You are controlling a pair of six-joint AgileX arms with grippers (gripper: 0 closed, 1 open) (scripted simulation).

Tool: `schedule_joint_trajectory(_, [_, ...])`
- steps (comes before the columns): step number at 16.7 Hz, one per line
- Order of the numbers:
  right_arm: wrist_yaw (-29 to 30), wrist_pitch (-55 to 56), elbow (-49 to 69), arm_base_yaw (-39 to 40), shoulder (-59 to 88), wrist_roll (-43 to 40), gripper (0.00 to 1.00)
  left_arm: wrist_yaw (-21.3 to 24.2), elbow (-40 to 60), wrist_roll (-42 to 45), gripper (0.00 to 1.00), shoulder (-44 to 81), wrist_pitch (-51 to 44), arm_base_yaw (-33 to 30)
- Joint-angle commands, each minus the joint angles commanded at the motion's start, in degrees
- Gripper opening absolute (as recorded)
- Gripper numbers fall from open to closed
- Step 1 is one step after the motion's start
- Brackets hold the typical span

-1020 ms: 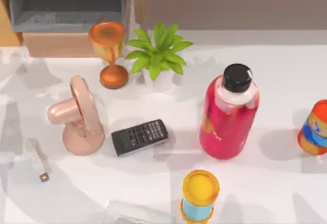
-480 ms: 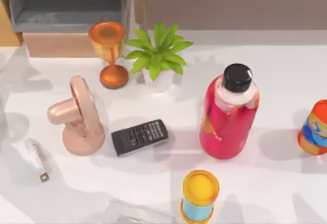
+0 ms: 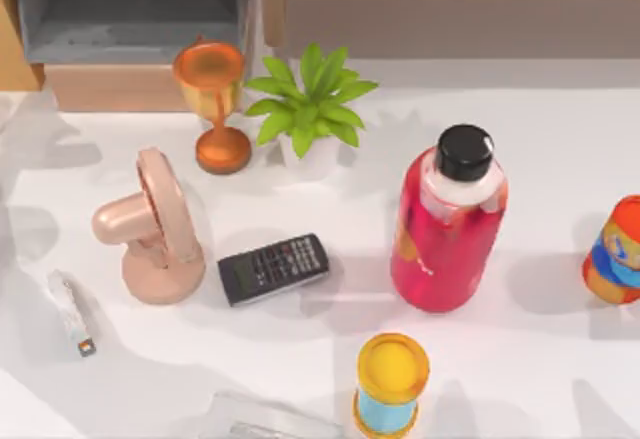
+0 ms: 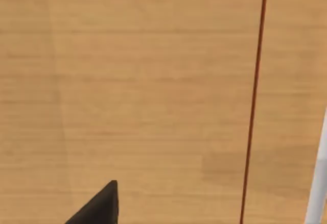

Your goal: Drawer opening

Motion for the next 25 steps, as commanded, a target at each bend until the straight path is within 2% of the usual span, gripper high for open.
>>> schedule_joint_trajectory(6, [0.00,0.00,0.00,0.00,0.00,0.00,1.00,-0.44,2.38,-0.02,1.00,1.15,-1.23,-0.46])
schedule_joint_trajectory(19, [0.00,0.00,0.00,0.00,0.00,0.00,1.00,-0.44,2.38,-0.02,0.02,1.15,-1.23,-0.46])
schedule_joint_trajectory(25, [0.00,0.00,0.00,0.00,0.00,0.00,1.00,-0.44,2.38,-0.02,0.00,1.15,-1.23,-0.46])
